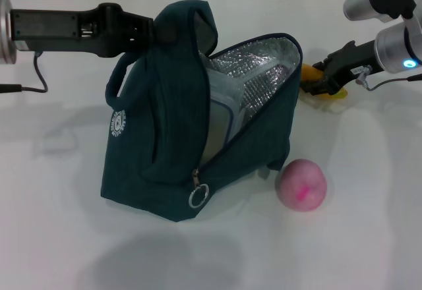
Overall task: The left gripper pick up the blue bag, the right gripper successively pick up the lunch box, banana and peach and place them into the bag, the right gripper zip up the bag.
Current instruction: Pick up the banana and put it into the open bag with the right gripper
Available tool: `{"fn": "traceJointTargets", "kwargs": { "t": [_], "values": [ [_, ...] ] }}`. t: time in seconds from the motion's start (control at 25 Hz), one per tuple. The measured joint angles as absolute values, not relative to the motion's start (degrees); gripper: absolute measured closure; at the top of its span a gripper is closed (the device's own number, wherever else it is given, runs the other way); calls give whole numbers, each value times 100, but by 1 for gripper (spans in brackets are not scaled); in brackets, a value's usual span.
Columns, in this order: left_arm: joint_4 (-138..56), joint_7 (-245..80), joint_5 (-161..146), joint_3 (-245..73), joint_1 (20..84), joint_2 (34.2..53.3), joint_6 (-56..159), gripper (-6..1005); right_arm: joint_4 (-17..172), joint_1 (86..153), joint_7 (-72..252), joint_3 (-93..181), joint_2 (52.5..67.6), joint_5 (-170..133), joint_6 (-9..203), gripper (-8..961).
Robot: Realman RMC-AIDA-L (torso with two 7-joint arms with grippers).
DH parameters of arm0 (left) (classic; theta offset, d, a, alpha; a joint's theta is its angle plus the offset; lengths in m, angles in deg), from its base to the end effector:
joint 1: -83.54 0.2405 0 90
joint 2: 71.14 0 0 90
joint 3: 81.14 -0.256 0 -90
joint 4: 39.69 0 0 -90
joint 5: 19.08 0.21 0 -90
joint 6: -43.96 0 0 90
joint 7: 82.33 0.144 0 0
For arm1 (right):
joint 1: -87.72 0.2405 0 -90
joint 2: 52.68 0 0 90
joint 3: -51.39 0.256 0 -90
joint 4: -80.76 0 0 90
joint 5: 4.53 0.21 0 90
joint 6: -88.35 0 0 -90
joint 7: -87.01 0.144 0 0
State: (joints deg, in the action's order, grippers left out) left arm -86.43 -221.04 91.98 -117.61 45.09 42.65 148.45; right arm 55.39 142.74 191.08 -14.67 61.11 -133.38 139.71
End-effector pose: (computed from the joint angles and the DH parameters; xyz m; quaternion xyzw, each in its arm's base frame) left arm -0.1949 0.3584 0.0716 0.8097 0.5112 0.2828 0.0549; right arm 0.2023 0.4543 -0.0335 -0.9530 0.1865 -0.0542 0.2325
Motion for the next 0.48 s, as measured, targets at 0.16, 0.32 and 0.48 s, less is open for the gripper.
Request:
{"fn": "traceJointTargets", "kwargs": {
  "t": [0.16,0.32,0.48],
  "values": [
    [-8646,-22102,9213,-11761,4500,4263,14831,959,5499,14286,19102,-1465,6092,-13338,14025,507],
    [-8652,-22105,9207,-11761,4500,4232,14807,959,5476,14282,19103,-1430,6075,-13333,14065,514],
    [-8660,-22107,9200,-11761,4523,4232,14794,959,5300,14165,19161,-1265,6064,-13270,14076,514]
  ]
}}
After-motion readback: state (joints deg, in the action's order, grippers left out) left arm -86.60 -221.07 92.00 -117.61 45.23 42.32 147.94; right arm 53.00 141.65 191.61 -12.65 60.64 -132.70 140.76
